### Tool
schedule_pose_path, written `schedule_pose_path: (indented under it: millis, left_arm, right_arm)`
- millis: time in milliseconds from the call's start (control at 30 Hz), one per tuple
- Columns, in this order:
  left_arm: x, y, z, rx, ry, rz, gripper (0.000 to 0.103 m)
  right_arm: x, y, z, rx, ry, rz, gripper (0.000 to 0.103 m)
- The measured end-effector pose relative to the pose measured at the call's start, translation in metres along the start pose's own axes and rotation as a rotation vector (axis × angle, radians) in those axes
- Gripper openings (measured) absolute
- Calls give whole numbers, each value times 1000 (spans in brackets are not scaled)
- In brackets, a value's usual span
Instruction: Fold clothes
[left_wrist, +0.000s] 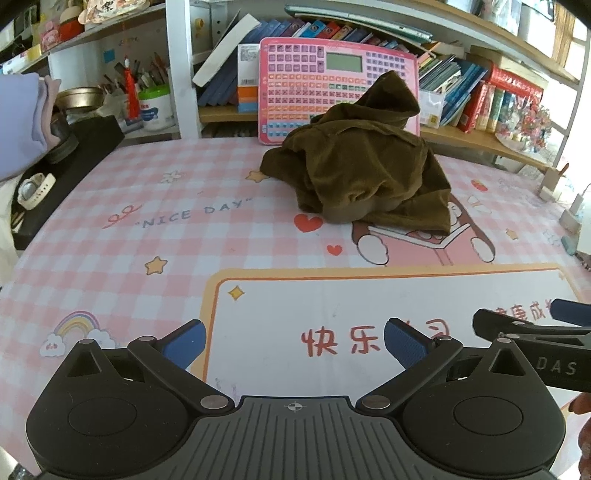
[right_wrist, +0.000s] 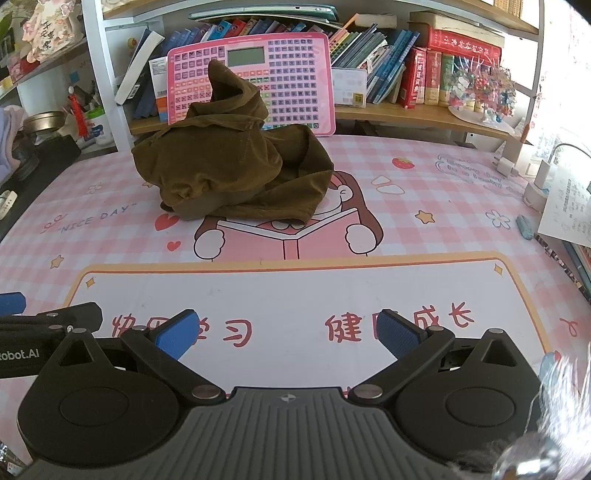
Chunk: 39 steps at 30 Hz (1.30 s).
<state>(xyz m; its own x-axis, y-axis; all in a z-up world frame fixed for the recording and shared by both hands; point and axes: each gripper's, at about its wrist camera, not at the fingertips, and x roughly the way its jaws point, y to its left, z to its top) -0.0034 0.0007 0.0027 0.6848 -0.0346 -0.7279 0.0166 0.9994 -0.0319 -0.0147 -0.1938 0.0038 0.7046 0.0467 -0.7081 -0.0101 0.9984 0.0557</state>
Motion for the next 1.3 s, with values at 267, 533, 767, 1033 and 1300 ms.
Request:
schedule_pose_path:
  millis: [267,533,767,1033,1300]
  left_arm:
    - [0,1,1,0,-1,5,103]
    - [-1,1,1,0,-1,11,103]
    - [-1,1,1,-4,-1,9,103]
    - [-1,2,1,-13,1,1,103]
    - [4,7,0,-52,25,-14,103]
  right_arm:
    - [0,0,0,2,3,0,103]
    - [0,-1,-1,5,8,2,103]
    - [0,-1,-2,8,11,3,103]
    - [-1,-2,-2,12,11,2,103]
    - [1,-6,-5,30,28,7,103]
